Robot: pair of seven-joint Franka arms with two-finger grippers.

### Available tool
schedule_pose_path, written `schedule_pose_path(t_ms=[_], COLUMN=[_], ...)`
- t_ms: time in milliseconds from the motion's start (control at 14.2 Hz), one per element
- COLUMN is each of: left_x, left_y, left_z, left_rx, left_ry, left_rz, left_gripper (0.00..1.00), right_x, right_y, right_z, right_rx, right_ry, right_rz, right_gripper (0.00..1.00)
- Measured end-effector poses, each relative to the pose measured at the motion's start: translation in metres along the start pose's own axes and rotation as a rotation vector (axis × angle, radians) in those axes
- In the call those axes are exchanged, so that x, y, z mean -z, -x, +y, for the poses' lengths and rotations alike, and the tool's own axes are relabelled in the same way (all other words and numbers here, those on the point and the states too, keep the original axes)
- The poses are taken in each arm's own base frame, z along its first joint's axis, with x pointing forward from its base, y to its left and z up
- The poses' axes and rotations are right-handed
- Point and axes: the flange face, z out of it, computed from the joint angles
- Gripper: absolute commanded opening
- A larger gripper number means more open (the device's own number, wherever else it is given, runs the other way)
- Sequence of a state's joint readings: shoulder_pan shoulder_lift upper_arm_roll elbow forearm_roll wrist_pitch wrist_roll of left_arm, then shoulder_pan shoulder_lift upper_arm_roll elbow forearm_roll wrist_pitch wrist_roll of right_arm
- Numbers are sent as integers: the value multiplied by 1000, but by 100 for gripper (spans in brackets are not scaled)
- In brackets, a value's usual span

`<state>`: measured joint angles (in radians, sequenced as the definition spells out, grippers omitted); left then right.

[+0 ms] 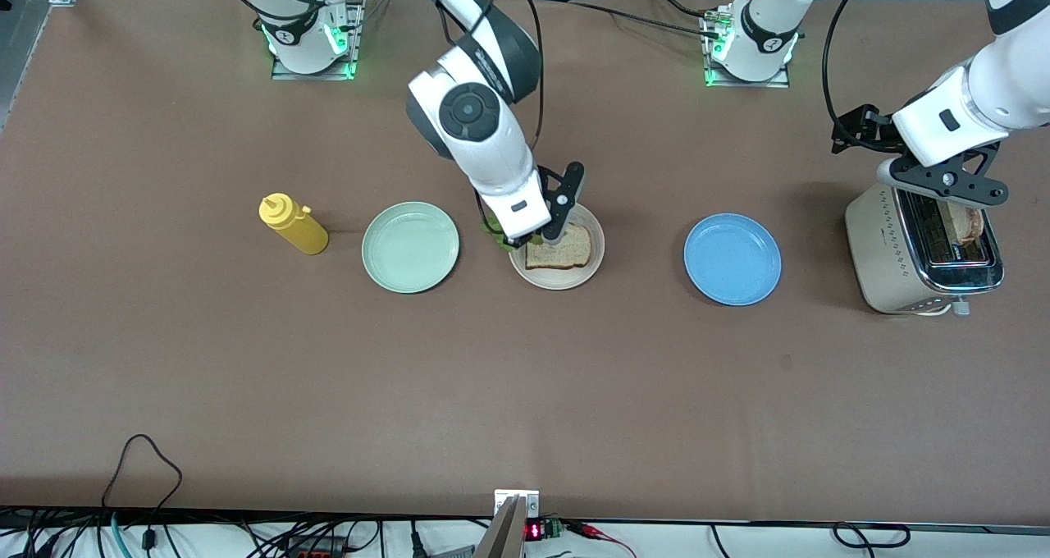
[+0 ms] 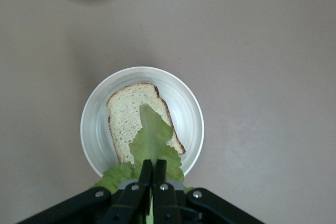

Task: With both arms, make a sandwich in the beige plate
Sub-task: 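Lower the lettuce onto the bread and open the right gripper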

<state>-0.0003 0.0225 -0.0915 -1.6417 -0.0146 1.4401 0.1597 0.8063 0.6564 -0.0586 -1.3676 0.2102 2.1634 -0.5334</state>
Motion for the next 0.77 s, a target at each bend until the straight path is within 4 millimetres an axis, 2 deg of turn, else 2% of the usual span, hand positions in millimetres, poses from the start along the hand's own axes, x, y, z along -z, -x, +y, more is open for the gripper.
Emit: schedule_pose_path(t_ms=[281, 773], left_x=[0, 0], left_y=[0, 0], left_z=[0, 0], left_rx=[0, 0], left_ry=[0, 0], left_rz=[0, 0], left_gripper=[100, 100], right_x=[-45, -93], right_y=[-8, -13], right_z=[-14, -28], right_rx=[10, -17], right_ry=[17, 44], right_rz=[17, 45], right_gripper=[0, 0])
